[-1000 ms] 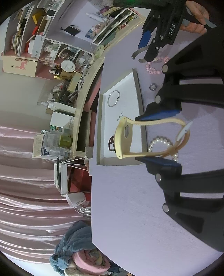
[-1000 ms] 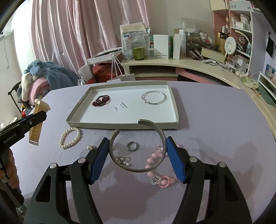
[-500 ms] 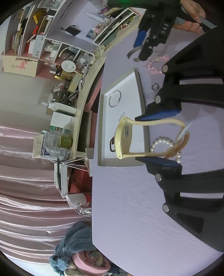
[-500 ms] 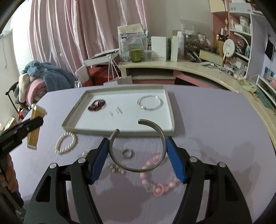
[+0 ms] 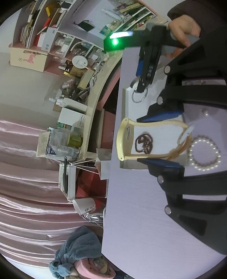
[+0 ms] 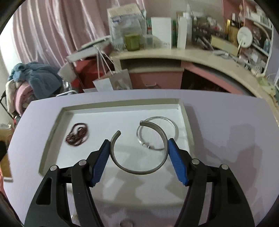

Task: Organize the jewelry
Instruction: 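Place the yellow watch and silver cuff into the white tray and release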

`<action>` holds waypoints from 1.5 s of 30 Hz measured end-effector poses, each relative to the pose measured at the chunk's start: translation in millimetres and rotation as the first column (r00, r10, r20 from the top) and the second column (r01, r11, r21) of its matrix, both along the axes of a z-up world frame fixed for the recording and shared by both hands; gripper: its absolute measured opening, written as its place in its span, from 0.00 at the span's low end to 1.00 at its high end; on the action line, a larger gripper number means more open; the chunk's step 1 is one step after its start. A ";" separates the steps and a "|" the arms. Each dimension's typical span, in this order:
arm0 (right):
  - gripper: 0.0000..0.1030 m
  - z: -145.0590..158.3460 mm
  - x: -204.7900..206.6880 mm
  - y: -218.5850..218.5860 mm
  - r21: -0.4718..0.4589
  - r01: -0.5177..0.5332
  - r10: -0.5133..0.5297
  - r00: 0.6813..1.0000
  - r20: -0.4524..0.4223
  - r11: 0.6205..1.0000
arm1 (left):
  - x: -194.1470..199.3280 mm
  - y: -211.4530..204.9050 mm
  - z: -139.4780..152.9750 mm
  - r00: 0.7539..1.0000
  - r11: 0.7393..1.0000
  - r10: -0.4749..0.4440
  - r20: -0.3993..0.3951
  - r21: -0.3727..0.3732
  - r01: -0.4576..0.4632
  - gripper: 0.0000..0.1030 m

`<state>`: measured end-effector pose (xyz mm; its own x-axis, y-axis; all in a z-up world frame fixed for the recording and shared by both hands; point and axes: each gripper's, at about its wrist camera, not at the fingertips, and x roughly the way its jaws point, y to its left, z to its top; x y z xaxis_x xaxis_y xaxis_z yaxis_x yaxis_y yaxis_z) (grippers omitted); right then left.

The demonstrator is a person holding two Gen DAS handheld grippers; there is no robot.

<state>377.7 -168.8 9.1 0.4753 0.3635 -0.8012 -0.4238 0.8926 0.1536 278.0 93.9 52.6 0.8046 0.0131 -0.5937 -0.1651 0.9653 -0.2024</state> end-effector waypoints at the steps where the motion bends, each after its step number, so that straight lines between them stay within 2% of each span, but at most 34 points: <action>1: 0.66 -6.2 6.3 2.9 -0.007 0.003 -0.003 1.000 -0.013 1.000 | 5.8 0.4 -1.6 1.000 1.000 -0.001 -0.005 0.004 0.002 0.37; 6: 0.69 -20.4 19.6 9.3 -0.033 0.002 -0.003 0.998 -0.055 0.999 | 27.3 4.7 -10.4 1.000 1.000 -0.009 -0.028 -0.004 0.009 0.37; 7: 0.73 -20.7 20.4 8.0 -0.029 0.000 -0.002 0.998 -0.061 1.000 | 32.5 4.6 -12.8 0.999 1.000 -0.011 -0.035 -0.011 0.011 0.37; 8: 0.81 -19.5 19.2 5.4 -0.015 -0.003 0.002 0.998 -0.067 1.000 | 35.6 3.9 -14.4 0.999 1.000 -0.013 -0.039 -0.014 0.013 0.37; 9: 0.82 -17.0 16.1 1.4 0.000 -0.007 0.006 0.998 -0.061 1.000 | 36.9 3.3 -16.0 0.999 1.000 -0.015 -0.043 -0.015 0.014 0.37; 13: 0.82 -5.4 2.7 -15.7 0.009 -0.015 0.015 1.000 -0.020 1.000 | 47.6 -1.7 -23.9 0.998 1.000 -0.025 -0.058 -0.020 0.024 0.37; 21: 0.82 4.6 -10.1 -53.1 0.040 0.000 0.000 1.000 -0.004 0.999 | 78.1 -19.6 -41.4 0.994 0.999 -0.047 -0.099 -0.031 0.045 0.37; 30: 0.82 6.4 -18.2 -63.4 0.045 -0.030 0.028 0.999 0.032 0.999 | 119.0 -45.4 -66.2 0.985 0.997 -0.072 -0.159 -0.041 0.066 0.38; 33: 0.82 6.5 -19.2 -68.0 0.055 -0.030 0.028 0.999 0.039 0.998 | 128.4 -51.3 -70.2 0.982 0.997 -0.069 -0.178 -0.034 0.064 0.42; 35: 0.82 5.8 -19.3 -71.7 0.059 -0.024 0.021 0.999 0.038 0.998 | 129.8 -51.7 -70.3 0.981 0.997 -0.065 -0.184 -0.045 0.058 0.47; 37: 0.82 5.7 -19.9 -76.2 0.062 -0.017 0.014 0.999 0.035 0.998 | 123.8 -49.2 -63.9 0.985 0.997 -0.060 -0.164 -0.061 0.051 0.60; 45: 0.82 21.9 -43.6 -95.1 0.093 0.003 -0.010 0.997 0.074 0.996 | 64.5 -23.0 -24.6 0.997 1.000 -0.006 -0.078 -0.019 0.005 0.67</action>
<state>334.1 -263.9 31.0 0.5345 0.4317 -0.7266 -0.4316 0.8786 0.2044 342.5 70.9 27.9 0.7559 -0.0031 -0.6547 -0.1759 0.9622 -0.2077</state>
